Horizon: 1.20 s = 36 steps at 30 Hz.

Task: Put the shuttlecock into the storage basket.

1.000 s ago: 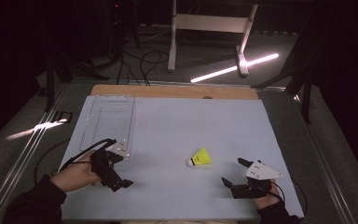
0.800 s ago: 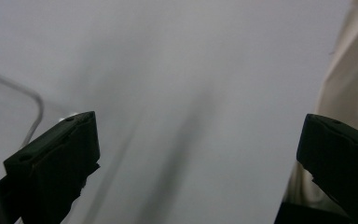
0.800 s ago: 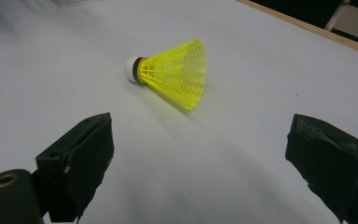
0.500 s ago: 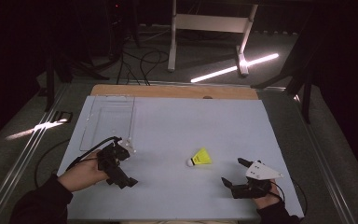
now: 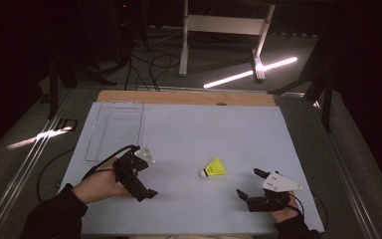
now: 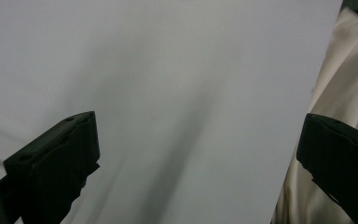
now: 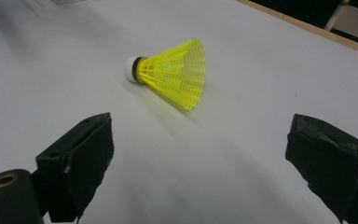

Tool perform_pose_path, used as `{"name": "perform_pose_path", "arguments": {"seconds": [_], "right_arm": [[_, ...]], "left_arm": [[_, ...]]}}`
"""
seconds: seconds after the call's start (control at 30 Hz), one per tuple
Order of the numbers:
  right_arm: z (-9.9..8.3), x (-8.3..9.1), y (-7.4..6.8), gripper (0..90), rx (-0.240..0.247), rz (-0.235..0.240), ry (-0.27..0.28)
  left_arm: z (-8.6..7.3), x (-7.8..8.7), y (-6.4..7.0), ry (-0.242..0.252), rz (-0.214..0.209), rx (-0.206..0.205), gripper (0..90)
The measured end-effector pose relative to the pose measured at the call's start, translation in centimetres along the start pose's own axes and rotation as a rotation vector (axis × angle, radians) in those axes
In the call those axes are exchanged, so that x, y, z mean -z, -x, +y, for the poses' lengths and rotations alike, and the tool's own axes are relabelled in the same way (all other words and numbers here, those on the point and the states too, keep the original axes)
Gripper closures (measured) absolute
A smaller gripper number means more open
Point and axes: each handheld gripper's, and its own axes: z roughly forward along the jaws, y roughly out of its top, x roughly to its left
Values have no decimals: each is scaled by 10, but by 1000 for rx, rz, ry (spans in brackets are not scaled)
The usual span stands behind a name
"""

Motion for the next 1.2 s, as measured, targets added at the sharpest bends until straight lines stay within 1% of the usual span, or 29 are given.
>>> {"name": "perform_pose_path", "arguments": {"seconds": [0.03,0.07,0.1,0.13,0.23,0.27,0.37,0.4,0.5,0.53,0.57,0.6,0.63,0.67,0.73,0.83,0.87,0.9,0.93,0.97,1.0,1.03,1.07,1.17,1.2], "right_arm": [[0,0,0,78,0,0,0],[0,0,0,78,-1,-1,0],[0,0,0,78,0,-2,0],[0,1,0,78,-1,-2,1],[0,1,0,78,1,-1,2],[0,1,0,78,-1,-1,1],[1,1,0,78,2,-1,2],[1,1,0,78,0,-2,1],[0,1,0,78,5,-2,0],[1,1,0,78,3,-1,0],[1,1,0,78,3,-1,0],[0,1,0,78,6,-3,2],[0,1,0,78,6,-3,2],[0,1,0,78,4,-5,6],[0,1,0,78,6,-8,7],[0,1,0,78,6,-8,7],[0,1,0,78,5,-7,7],[0,1,0,78,5,-7,7],[0,1,0,78,7,-7,9],[0,1,0,78,7,-7,9],[0,1,0,78,7,-7,8],[0,1,0,78,7,-7,8],[0,1,0,78,7,-5,8],[0,1,0,78,7,-5,8],[0,1,1,78,7,-5,7]], "left_arm": [[0,0,0,0,0,0,1],[3,1,0,15,-5,1,1],[3,1,0,15,-5,1,1],[7,1,1,27,-6,2,1],[10,0,2,36,-8,0,1],[14,-1,4,43,-2,-3,1],[17,-3,5,44,5,-13,1],[19,-5,6,54,-3,-9,1],[22,-7,7,57,-2,-10,1],[24,-9,7,68,-19,-2,2],[24,-9,7,68,-19,-2,1],[27,-11,8,65,3,1,2],[27,-11,8,65,3,1,1],[30,-13,8,78,-14,3,1],[33,-15,9,70,-12,-12,2],[36,-18,12,75,-11,-18,1],[39,-20,14,74,-18,-29,2],[39,-20,14,74,-18,-29,2],[43,-22,15,79,-25,-36,2],[43,-22,15,79,-25,-36,2],[47,-23,16,91,-12,-37,2],[47,-23,16,91,-12,-37,1],[51,-24,17,97,-19,-45,1],[56,-25,17,99,-15,-51,2],[61,-26,17,111,-15,-47,1]]}}
